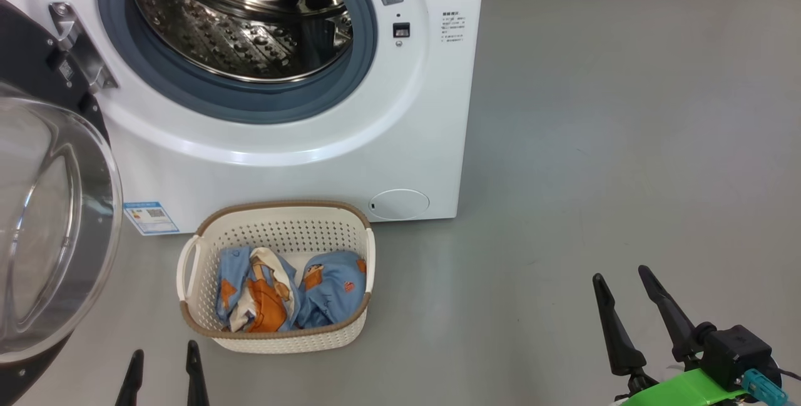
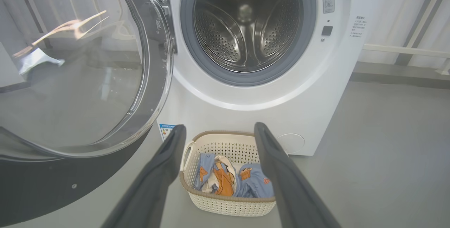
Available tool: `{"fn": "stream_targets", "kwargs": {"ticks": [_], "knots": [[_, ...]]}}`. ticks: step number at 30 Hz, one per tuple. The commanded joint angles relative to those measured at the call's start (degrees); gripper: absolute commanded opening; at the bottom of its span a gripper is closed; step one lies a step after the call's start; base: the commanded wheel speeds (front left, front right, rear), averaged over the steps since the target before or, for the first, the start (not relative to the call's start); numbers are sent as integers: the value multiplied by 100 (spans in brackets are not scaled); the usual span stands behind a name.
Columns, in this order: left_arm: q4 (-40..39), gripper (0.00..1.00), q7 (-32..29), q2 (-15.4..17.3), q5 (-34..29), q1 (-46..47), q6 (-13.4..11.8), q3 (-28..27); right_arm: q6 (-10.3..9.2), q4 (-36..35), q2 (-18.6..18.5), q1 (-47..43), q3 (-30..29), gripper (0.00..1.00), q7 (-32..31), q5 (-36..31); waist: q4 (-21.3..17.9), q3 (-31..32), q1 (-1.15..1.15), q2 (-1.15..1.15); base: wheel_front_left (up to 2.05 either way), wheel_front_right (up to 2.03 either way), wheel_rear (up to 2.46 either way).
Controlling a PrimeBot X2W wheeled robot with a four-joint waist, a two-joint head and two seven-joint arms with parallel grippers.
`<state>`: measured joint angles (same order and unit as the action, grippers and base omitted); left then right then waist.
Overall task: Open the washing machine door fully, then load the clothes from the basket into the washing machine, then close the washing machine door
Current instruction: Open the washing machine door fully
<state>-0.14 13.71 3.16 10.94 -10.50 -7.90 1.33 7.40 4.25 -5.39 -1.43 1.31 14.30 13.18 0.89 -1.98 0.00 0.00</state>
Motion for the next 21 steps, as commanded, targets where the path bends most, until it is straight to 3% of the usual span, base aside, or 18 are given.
{"fn": "stream_targets", "kwargs": {"ticks": [1, 13, 21], "knots": [[-85, 100, 57, 75, 28, 271, -46, -167, 9, -124, -31, 111, 156, 100, 70, -37, 9, 11, 0, 0, 0, 0, 0], [34, 100, 66, 85, 61, 298, -75, -116, 9, -119, -33, 73, 235, 100, 70, -33, 73, 68, 0, 0, 21, -21, 0], [84, 100, 75, 82, 104, 309, -119, -110, 9, -115, -72, 61, 270, 100, 70, -4, 125, 66, 0, 0, 102, -145, 44]]}}
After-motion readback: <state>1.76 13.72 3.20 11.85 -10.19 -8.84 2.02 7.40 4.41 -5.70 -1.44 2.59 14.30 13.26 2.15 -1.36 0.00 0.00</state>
